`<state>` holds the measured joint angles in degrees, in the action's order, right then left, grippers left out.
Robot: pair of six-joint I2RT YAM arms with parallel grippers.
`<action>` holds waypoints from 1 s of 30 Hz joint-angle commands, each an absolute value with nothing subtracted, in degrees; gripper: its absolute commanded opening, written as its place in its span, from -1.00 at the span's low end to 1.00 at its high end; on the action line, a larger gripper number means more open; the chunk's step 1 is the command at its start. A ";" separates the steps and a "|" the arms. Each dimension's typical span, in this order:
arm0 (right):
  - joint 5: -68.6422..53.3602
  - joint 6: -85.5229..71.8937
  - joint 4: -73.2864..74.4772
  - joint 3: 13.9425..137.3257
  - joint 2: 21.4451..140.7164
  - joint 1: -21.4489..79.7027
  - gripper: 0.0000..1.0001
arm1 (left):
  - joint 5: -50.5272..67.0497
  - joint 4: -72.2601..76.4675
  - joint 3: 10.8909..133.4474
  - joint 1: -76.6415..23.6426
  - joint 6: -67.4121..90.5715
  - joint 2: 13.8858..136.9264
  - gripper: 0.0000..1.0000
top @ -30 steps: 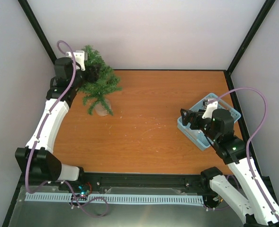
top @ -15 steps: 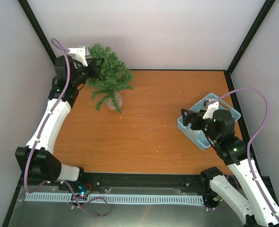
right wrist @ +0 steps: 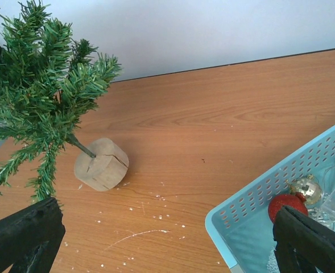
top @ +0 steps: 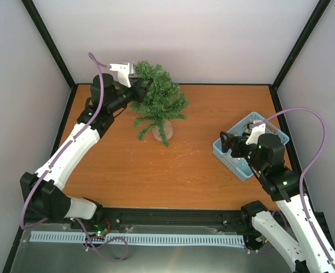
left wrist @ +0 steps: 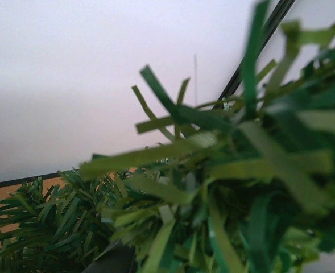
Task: Decorate the small christmas tree
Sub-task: Move the christmas tree to the center of the board.
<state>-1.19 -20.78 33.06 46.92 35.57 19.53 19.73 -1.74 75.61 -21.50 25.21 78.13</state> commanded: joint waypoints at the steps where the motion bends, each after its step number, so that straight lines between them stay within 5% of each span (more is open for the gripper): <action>1: 0.04 -20.04 33.29 47.50 34.90 19.12 1.00 | 17.40 4.56 76.47 -23.06 23.09 76.87 -0.99; 19: 2.07 -20.19 33.34 47.02 36.57 19.13 1.00 | 23.79 1.32 74.14 -23.36 22.17 77.93 -0.78; 26: 2.81 -20.05 33.74 47.21 36.80 19.08 1.00 | 25.71 -0.14 74.61 -23.38 22.21 77.59 0.14; 30: 3.32 -19.72 33.88 47.27 37.20 19.14 1.00 | 26.34 -1.14 74.54 -23.37 22.48 76.41 0.38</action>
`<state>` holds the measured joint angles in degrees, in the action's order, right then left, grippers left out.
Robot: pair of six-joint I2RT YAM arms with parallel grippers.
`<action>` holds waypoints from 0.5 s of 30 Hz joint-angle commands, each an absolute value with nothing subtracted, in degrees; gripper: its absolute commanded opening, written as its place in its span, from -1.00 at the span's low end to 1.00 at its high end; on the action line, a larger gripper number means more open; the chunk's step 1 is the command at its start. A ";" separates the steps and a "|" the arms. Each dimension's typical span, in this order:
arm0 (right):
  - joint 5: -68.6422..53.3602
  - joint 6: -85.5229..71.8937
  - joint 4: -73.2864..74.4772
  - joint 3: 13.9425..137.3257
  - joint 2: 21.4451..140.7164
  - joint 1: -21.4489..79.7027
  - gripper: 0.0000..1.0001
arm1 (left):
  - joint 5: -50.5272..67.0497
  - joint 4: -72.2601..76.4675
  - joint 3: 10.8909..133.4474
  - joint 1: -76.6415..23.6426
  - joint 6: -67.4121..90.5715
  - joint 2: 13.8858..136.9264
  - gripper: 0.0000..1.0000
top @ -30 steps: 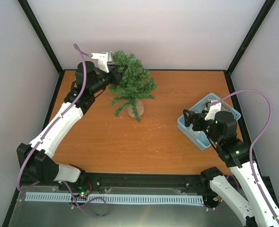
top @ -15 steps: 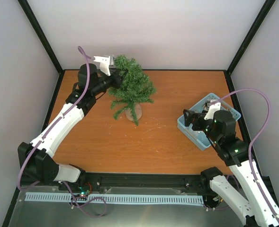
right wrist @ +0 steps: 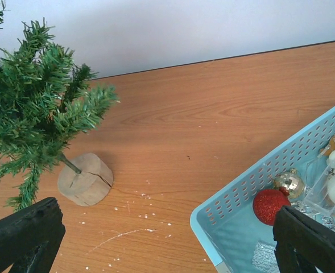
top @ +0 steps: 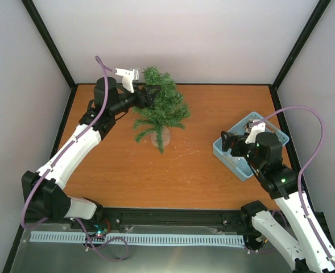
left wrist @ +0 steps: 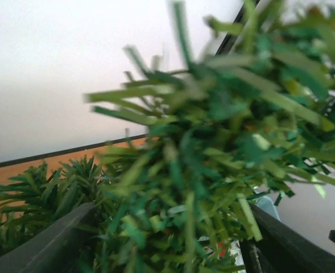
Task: Decorate the small christmas tree
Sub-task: Move the christmas tree to the center of the board.
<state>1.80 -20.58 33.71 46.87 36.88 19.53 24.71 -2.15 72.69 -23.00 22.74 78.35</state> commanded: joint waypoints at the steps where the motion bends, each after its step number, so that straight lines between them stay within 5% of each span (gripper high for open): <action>1: 3.84 -19.53 34.03 47.48 37.53 19.12 1.00 | 26.43 -1.46 74.57 -23.38 22.69 76.03 0.45; 5: 8.37 -19.37 36.73 48.98 39.83 19.15 1.00 | 27.26 -3.67 74.88 -23.36 22.90 74.18 0.98; 12: 18.40 -17.71 40.36 51.31 49.55 18.90 0.99 | 22.23 -13.88 73.38 -23.38 19.81 67.62 1.00; 15: 20.36 -17.37 39.00 51.55 54.16 16.66 0.73 | 16.50 -20.52 69.52 -23.38 16.48 60.88 0.99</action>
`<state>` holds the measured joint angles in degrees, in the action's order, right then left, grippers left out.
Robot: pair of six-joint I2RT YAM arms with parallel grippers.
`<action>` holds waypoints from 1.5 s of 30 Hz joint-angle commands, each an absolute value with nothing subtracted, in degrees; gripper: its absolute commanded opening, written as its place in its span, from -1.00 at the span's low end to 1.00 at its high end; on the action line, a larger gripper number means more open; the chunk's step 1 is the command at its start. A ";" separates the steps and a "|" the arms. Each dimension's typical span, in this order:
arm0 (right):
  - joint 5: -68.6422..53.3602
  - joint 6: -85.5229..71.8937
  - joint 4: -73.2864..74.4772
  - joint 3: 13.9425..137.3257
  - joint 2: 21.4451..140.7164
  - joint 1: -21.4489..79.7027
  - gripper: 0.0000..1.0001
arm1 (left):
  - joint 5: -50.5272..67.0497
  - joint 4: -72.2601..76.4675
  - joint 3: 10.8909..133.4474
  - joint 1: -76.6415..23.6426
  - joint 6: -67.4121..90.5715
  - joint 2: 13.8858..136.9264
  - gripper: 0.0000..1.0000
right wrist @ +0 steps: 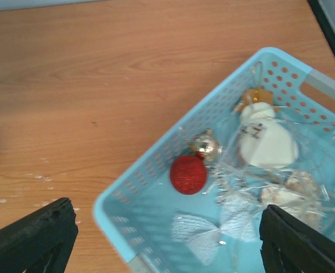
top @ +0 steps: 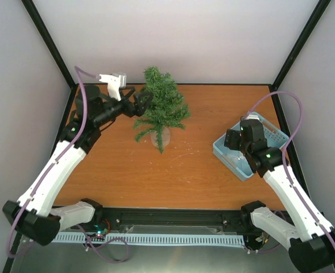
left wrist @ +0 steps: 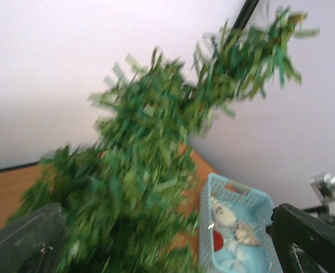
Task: Decorate the small christmas tree
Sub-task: Move the christmas tree to the center of the board, then pick up the decoration item from the storage box.
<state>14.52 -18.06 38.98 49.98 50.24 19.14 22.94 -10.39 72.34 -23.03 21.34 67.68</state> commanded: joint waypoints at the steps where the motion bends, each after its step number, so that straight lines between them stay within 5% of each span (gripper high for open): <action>1: 20.32 -17.32 38.57 51.37 54.88 15.94 0.62 | 15.25 -21.85 67.59 -23.38 15.91 59.17 1.00; 7: 20.18 -16.97 36.04 50.35 60.48 8.91 0.32 | 10.66 -25.88 56.93 -23.38 13.96 49.54 0.99; 16: 21.66 -31.20 35.76 52.54 73.77 2.04 0.21 | 10.35 -21.26 44.87 -23.38 11.51 40.81 1.00; 29: 15.26 -35.19 29.66 48.67 82.09 -4.68 -0.12 | 8.80 -20.67 42.52 -23.38 10.20 38.35 0.99; 45: 11.26 -34.52 18.20 43.88 87.54 -8.25 -0.27 | 10.09 -20.25 42.01 -23.38 10.19 38.19 0.99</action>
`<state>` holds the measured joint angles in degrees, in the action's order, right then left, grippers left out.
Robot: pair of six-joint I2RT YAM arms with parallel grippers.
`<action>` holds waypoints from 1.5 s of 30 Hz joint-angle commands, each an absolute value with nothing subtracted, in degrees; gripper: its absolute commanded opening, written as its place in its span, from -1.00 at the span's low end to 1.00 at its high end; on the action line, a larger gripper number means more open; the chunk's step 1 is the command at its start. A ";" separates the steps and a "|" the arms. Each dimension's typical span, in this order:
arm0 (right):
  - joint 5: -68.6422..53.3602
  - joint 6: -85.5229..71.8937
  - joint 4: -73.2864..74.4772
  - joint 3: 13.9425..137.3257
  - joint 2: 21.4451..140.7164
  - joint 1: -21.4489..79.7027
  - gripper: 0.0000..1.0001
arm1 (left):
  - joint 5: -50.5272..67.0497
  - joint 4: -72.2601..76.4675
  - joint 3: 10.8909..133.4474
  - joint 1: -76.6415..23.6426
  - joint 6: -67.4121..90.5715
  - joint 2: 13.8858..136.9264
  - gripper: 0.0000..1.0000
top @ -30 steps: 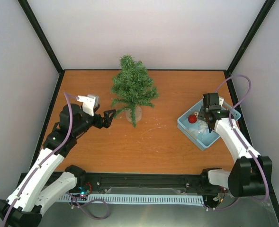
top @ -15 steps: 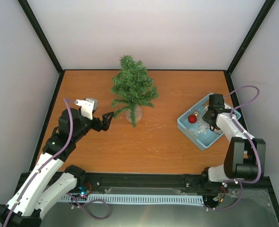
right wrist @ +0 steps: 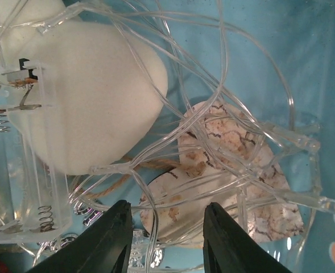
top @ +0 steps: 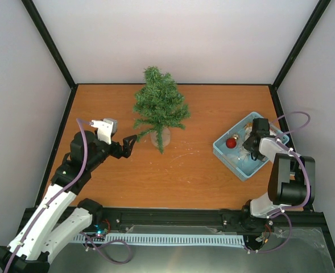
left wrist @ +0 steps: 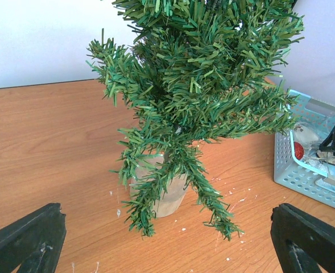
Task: Decorate the small christmas tree
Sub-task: Pick up the decoration item from the storage box.
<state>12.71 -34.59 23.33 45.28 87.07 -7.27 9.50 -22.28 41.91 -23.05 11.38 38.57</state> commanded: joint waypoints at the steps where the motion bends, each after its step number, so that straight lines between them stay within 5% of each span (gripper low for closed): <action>1: 11.10 -34.31 18.03 43.98 87.95 -8.26 -0.27 | 10.24 -20.22 41.92 -23.38 10.15 38.28 0.99; 6: 11.66 -33.22 17.69 44.04 88.32 -8.46 -0.41 | 10.28 -20.26 41.92 -23.37 10.19 38.58 1.00; 12: 13.79 -31.17 18.51 44.12 84.65 -8.49 -0.93 | 10.48 -20.22 41.88 -23.38 10.19 38.76 0.99; 26: 20.21 -30.93 29.16 52.74 67.26 -8.46 -0.95 | 9.99 -20.63 41.91 -23.37 10.43 38.84 0.99; 45: 5.42 -27.69 33.88 76.46 54.76 -8.30 -0.94 | 6.35 -21.40 42.09 -23.38 10.19 35.90 1.00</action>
